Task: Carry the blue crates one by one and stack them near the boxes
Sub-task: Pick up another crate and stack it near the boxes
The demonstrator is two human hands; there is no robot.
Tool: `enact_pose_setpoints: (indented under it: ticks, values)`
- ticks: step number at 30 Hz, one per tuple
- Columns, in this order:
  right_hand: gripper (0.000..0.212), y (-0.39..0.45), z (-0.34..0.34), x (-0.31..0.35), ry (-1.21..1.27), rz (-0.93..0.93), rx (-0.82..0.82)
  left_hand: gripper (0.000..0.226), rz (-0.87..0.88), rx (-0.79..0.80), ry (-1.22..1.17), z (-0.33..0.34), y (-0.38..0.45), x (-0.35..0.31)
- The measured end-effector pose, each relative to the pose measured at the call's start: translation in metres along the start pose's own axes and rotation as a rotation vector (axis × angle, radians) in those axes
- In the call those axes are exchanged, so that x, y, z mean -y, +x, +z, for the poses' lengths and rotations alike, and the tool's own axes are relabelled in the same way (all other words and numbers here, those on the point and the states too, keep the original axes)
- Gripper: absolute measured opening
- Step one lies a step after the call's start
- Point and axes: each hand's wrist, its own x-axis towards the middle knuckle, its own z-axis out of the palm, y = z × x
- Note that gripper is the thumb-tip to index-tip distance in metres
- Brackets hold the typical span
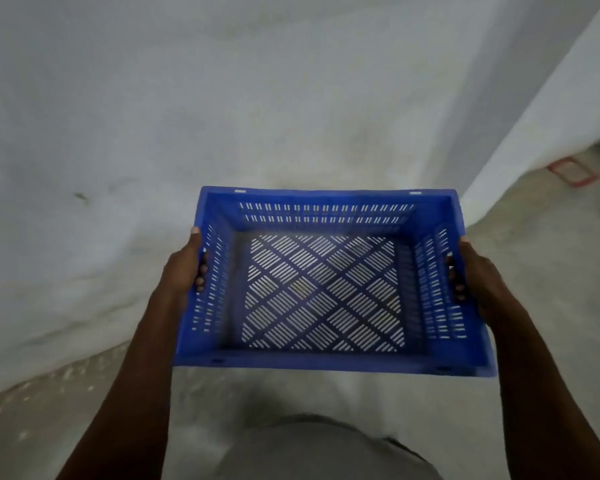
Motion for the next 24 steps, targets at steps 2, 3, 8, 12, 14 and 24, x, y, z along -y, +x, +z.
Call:
enact_pose_setpoints:
  ticks: [2,3,8,12,14,24]
  values:
    - [0.061,0.0,-0.058,-0.023,0.05,0.038,-0.09,0.068,0.021,0.086,0.044,0.059,-0.005,-0.014]
    - [0.061,0.0,-0.087,-0.034,0.075,0.055,-0.134,0.068,0.03,0.126,0.063,0.091,-0.009,-0.021]
    - [0.06,-0.009,-0.231,-0.087,0.135,0.107,-0.319,0.067,0.072,0.288,0.152,0.254,-0.05,-0.039]
    - [0.058,-0.011,-0.328,-0.12,0.195,0.149,-0.428,0.063,0.049,0.414,0.19,0.365,-0.085,-0.045]
    - [0.058,-0.009,-0.365,-0.13,0.22,0.172,-0.465,0.064,0.054,0.448,0.227,0.412,-0.098,-0.052]
    - [0.062,0.063,-0.508,-0.168,0.363,0.292,-0.654,0.058,0.11,0.697,0.385,0.659,-0.101,-0.118]
